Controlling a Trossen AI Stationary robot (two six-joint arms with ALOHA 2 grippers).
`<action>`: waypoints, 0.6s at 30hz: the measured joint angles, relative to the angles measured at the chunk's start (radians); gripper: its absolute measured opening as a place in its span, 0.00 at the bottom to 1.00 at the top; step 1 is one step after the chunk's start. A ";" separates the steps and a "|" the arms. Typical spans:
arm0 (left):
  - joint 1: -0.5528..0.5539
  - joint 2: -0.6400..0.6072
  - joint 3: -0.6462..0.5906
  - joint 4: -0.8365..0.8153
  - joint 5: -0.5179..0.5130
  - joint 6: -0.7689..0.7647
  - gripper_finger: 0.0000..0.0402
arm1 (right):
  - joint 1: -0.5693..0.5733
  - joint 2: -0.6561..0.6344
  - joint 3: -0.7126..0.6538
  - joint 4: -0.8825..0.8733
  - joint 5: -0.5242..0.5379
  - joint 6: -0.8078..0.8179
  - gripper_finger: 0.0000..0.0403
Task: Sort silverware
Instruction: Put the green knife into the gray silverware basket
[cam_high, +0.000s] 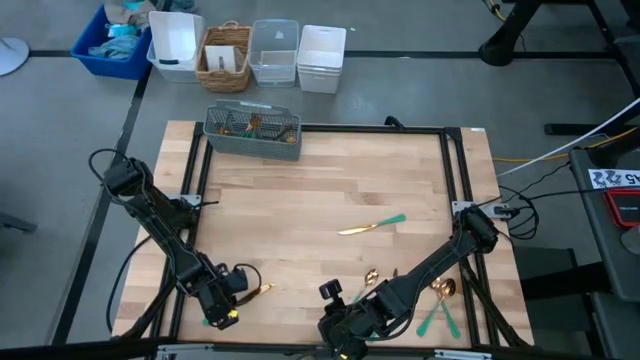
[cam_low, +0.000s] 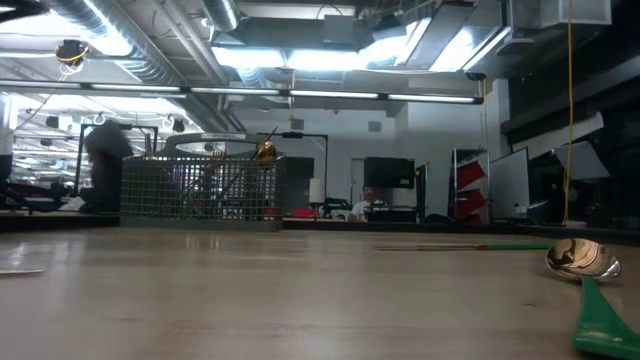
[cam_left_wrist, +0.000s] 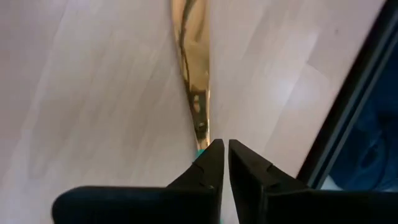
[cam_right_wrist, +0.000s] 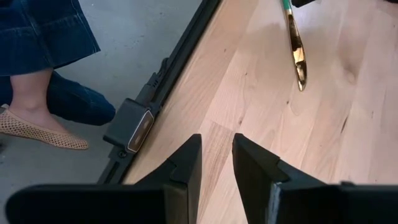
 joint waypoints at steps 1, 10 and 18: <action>0.000 0.000 0.000 0.000 0.001 0.034 0.06 | 0.000 0.000 0.000 0.000 0.000 0.000 0.23; 0.008 0.000 0.000 -0.001 -0.002 0.119 0.26 | 0.000 0.000 0.000 0.000 -0.001 -0.001 0.23; 0.006 0.059 0.000 0.000 0.000 0.166 0.25 | 0.000 -0.001 0.000 0.000 -0.004 -0.006 0.23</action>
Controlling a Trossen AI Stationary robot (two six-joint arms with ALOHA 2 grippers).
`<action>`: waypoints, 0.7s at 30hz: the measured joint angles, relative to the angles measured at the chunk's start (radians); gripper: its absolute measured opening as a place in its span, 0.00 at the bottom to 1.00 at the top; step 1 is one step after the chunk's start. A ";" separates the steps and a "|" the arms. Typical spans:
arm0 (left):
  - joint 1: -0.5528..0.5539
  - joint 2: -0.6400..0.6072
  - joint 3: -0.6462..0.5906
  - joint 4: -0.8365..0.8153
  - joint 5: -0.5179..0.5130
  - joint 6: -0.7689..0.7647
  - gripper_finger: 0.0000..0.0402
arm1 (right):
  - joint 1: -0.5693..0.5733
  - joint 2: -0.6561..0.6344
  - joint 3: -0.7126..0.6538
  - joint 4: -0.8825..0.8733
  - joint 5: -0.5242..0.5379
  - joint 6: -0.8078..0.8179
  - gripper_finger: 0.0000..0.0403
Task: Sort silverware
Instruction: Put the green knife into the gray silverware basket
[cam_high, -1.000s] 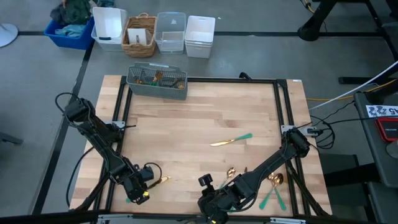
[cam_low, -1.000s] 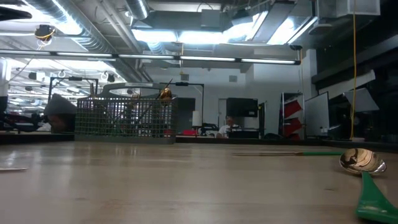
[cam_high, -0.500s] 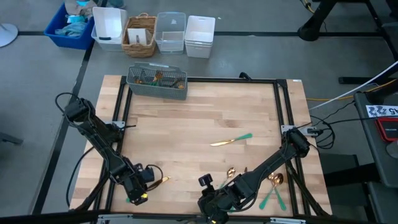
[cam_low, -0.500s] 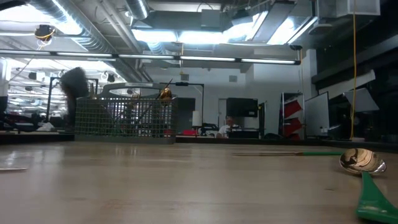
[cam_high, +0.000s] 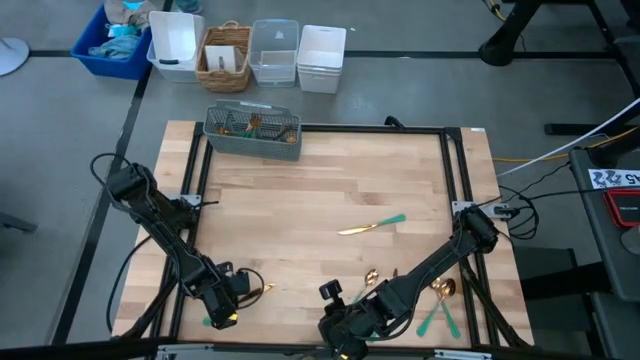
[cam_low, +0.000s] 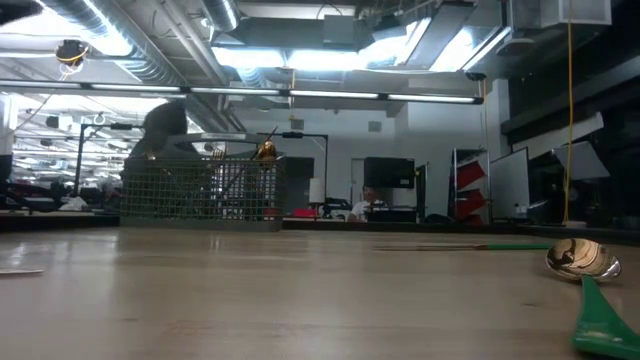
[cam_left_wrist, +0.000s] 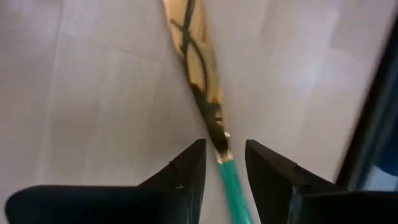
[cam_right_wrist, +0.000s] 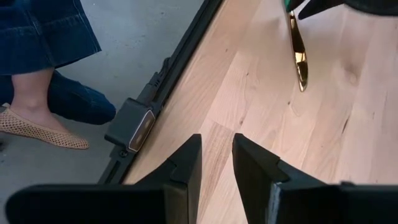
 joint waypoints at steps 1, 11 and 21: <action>0.000 0.012 0.000 0.000 0.001 0.000 0.24 | 0.000 0.000 0.000 0.000 0.000 0.000 0.23; 0.000 0.044 0.003 -0.002 0.003 -0.008 0.18 | 0.000 0.000 0.000 0.000 0.001 -0.002 0.23; 0.031 0.046 0.003 -0.045 -0.056 -0.007 0.08 | -0.001 0.000 0.000 0.000 0.051 -0.043 0.23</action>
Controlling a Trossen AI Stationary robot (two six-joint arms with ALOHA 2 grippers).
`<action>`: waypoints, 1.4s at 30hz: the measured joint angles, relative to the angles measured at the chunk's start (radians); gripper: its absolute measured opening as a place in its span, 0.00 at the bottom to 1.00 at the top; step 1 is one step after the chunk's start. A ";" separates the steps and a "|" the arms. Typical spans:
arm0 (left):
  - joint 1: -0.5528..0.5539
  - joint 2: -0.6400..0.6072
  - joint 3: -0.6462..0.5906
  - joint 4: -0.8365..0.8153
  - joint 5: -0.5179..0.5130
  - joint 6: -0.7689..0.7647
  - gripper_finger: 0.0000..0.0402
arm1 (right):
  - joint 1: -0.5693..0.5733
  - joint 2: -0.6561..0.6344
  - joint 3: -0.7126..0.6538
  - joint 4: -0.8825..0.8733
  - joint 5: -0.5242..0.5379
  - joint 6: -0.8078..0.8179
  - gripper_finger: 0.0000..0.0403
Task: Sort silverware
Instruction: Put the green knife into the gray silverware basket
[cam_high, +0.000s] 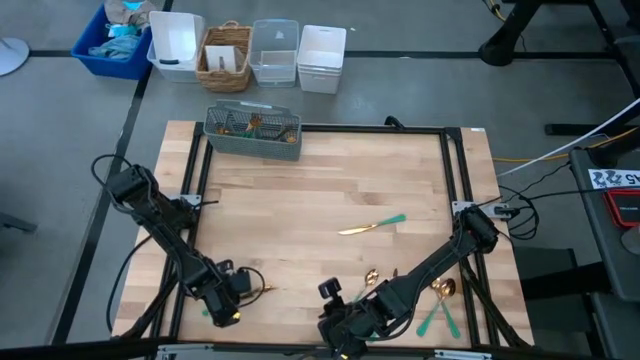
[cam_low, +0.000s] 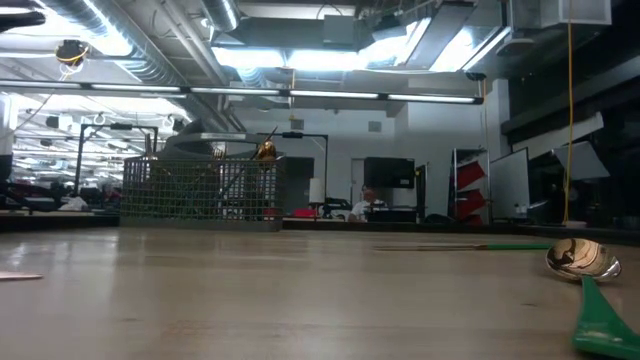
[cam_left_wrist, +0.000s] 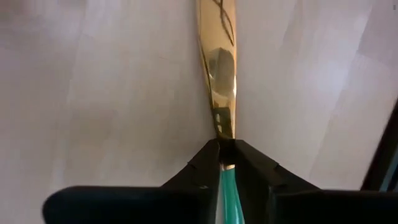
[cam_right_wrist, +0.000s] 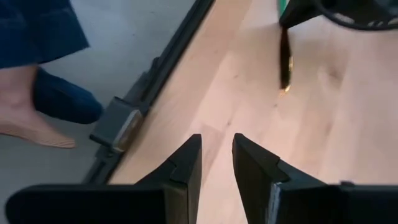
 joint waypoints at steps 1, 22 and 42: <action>0.009 0.000 0.000 -0.005 -0.028 0.010 0.07 | -0.001 0.000 0.000 0.000 0.019 -0.008 0.23; 0.333 0.037 -0.005 0.054 -0.308 0.345 0.04 | -0.275 0.000 -0.243 -0.019 0.045 -0.084 0.23; 0.522 0.036 -0.004 0.150 -0.224 0.601 0.08 | -0.488 0.000 -0.418 0.175 -0.062 -0.309 0.23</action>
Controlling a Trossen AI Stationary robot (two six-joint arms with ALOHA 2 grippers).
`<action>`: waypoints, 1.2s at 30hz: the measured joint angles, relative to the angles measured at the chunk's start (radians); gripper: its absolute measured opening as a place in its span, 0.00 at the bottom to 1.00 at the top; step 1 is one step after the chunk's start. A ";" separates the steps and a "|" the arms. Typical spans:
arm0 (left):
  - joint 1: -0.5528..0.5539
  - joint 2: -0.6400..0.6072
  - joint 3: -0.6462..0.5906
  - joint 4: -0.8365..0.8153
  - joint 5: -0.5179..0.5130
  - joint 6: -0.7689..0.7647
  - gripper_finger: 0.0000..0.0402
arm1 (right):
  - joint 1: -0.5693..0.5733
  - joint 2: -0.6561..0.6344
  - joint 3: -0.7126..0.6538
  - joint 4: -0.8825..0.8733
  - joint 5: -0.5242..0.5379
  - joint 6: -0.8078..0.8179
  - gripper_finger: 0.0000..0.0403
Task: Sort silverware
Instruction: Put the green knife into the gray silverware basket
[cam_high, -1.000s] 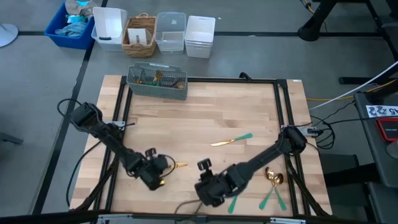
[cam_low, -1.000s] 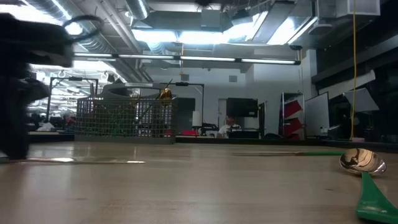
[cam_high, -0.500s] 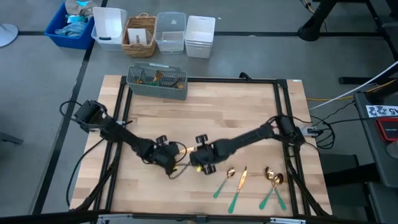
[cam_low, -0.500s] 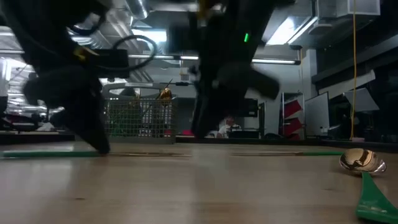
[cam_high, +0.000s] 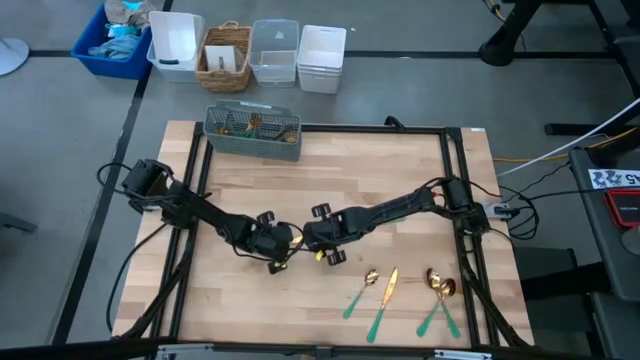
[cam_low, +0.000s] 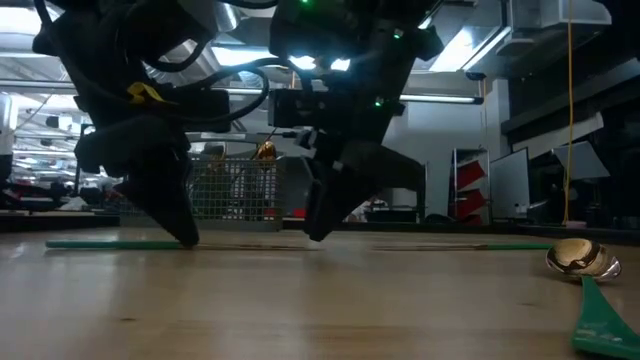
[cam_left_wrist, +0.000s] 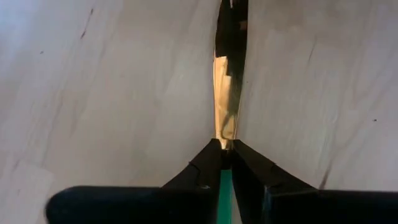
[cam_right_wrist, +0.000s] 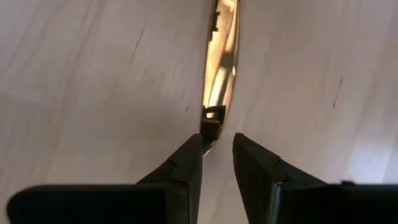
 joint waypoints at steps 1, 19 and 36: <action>0.000 0.000 0.000 0.000 0.003 0.000 0.11 | -0.002 0.000 0.000 0.001 -0.002 -0.010 0.23; 0.050 -0.003 -0.029 0.011 0.058 0.000 0.05 | -0.002 0.000 0.000 0.009 0.004 -0.071 0.23; 0.060 -0.001 -0.033 0.098 0.128 -0.101 0.05 | -0.001 0.000 0.000 0.016 -0.005 -0.071 0.23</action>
